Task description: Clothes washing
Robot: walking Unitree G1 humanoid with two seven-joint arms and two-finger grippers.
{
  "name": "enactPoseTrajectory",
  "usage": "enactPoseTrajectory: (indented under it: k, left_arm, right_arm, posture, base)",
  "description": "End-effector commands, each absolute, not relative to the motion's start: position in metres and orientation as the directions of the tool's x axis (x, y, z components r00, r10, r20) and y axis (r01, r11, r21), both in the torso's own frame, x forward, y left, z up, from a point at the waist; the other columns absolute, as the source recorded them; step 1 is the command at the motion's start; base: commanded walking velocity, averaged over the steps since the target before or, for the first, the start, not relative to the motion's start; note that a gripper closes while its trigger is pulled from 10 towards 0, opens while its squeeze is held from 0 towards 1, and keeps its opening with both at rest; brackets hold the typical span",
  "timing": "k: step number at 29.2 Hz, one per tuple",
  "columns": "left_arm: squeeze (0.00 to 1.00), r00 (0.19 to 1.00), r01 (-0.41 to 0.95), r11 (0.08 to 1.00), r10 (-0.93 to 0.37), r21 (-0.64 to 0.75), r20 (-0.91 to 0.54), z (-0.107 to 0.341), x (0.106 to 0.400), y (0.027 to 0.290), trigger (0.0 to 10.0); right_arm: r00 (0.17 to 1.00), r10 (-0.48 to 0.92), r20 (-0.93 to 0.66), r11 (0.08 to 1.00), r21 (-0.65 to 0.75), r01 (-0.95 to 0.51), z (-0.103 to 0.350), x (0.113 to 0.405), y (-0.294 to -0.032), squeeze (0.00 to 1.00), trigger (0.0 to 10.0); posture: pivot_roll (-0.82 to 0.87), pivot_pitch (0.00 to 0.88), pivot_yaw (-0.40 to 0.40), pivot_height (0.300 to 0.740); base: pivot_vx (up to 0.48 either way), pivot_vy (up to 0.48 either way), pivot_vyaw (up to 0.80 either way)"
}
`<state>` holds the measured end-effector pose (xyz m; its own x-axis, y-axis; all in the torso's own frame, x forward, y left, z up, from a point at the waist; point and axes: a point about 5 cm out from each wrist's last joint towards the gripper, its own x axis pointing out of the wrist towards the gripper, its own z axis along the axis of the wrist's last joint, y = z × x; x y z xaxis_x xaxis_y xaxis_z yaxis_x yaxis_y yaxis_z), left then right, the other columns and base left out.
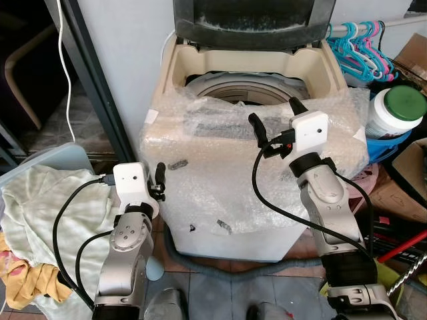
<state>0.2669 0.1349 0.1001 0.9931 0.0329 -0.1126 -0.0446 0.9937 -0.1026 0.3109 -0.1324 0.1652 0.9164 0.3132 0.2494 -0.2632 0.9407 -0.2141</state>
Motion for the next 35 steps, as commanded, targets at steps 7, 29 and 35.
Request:
enactPoseTrajectory:
  k: [7, 29, 35]
  left_arm:
    - [0.00, 0.992, -0.061, 0.993, 0.048, -0.105, -0.121, 0.100, 0.269, 0.133, 10.0]
    - [0.00, 0.996, -0.046, 0.995, 0.039, -0.087, -0.077, 0.105, 0.270, 0.130, 10.0]
    - [0.00, 0.992, -0.065, 0.997, 0.058, -0.053, -0.111, 0.101, 0.269, 0.134, 10.0]
  right_arm:
    - [0.893, 0.344, 0.290, 0.933, -0.214, -0.290, 0.178, 0.310, -0.117, 0.05, 10.0]
    - [0.896, 0.353, 0.269, 0.932, -0.189, -0.311, 0.180, 0.306, -0.110, 0.05, 10.0]
    - [0.909, 0.387, 0.152, 0.909, -0.226, -0.349, 0.164, 0.310, -0.106, 0.04, 10.0]
  posture:
    - [0.01, 0.038, 0.030, 0.740]
    - [0.01, 0.042, 0.031, 0.740]
    - [0.01, 0.042, 0.031, 0.740]
  base:
    - [0.000, 0.480, 0.80]
    - [0.000, 0.082, 0.80]
    - [0.000, 0.000, 0.80]
